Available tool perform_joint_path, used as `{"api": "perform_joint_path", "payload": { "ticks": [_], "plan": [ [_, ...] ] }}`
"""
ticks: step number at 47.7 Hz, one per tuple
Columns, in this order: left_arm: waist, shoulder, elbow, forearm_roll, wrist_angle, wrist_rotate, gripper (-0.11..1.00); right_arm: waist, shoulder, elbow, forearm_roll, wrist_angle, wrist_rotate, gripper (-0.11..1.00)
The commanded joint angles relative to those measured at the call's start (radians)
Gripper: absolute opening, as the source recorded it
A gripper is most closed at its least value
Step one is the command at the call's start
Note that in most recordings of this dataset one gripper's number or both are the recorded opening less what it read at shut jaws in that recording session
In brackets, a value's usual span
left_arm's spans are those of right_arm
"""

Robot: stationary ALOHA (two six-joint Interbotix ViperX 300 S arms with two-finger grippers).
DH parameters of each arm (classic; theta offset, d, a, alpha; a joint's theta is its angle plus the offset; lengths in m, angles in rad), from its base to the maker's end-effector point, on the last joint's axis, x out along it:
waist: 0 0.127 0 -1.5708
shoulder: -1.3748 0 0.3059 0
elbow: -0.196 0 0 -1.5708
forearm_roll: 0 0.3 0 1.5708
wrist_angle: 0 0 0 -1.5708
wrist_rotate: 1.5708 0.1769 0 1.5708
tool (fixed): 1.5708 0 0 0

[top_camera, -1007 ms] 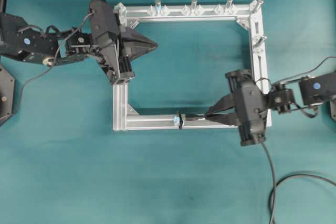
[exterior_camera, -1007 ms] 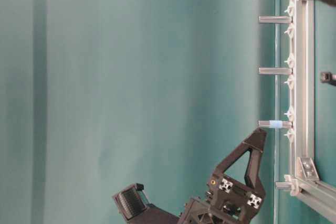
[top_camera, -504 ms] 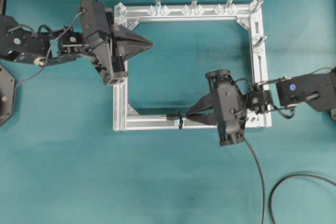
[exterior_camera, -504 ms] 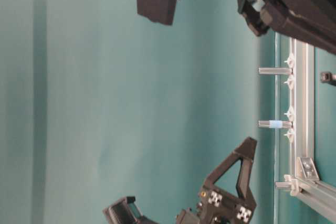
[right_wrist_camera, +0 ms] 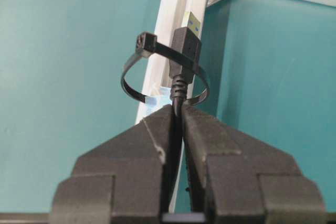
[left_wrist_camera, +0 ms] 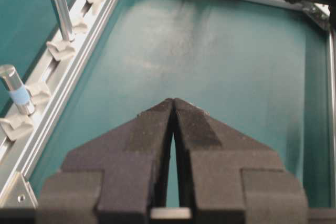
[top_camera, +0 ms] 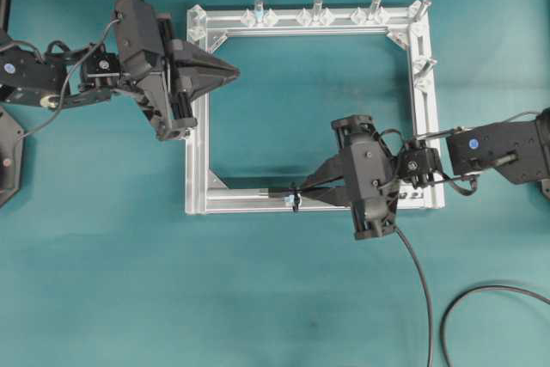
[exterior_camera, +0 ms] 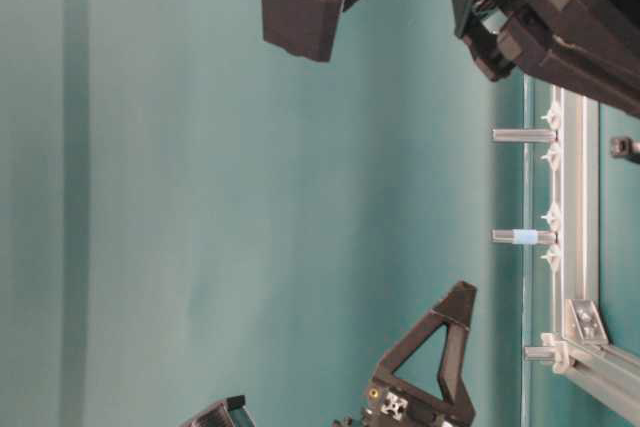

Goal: Insert the wire through the string loop located in the center.
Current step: 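Push the USB plug leftward through the zip-tie loop with the right gripper, then move the left gripper right toward the plug emerging from the loop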

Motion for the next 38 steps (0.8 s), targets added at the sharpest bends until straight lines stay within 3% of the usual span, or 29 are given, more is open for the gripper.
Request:
{"api": "perform_joint_path", "payload": {
  "ticks": [1,38],
  "plan": [
    [-0.008,-0.017,-0.015,0.003,0.003,0.0,0.0,-0.005,-0.014,-0.018,-0.002,-0.009,-0.002,0.08],
    [-0.206,-0.02,-0.025,0.003,0.103,-0.002,0.0,-0.005,-0.014,-0.018,-0.003,-0.011,-0.002,0.08]
  ]
}}
